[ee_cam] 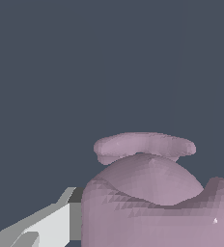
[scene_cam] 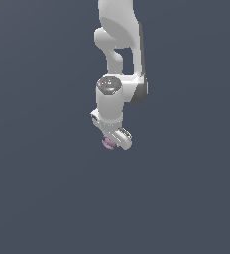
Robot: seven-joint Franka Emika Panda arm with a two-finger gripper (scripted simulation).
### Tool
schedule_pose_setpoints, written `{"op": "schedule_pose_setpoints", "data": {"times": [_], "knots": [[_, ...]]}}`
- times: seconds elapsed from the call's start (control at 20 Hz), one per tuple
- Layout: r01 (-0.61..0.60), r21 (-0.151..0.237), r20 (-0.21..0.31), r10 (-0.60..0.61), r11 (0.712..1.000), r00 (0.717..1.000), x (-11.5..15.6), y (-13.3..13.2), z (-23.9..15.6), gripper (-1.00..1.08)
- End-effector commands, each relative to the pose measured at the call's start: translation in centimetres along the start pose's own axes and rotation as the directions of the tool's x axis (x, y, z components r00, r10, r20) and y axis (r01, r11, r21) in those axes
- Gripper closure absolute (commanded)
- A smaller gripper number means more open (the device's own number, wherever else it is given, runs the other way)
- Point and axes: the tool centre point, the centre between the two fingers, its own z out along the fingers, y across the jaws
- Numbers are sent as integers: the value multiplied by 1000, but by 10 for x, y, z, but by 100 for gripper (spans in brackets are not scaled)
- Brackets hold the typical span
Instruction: Pick up the object and move it to a goal position.
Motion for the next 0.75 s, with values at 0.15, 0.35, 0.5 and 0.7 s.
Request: {"op": "schedule_pose_setpoints", "data": {"times": [0.15,0.35,0.5,0.7], "knots": [[0,0,1,0,1000,1000,34,32,-39,108],[0,0,1,0,1000,1000,51,46,-57,108],[0,-1,0,0,1000,1000,58,51,-64,108],[0,-1,0,0,1000,1000,61,52,-67,108]]}}
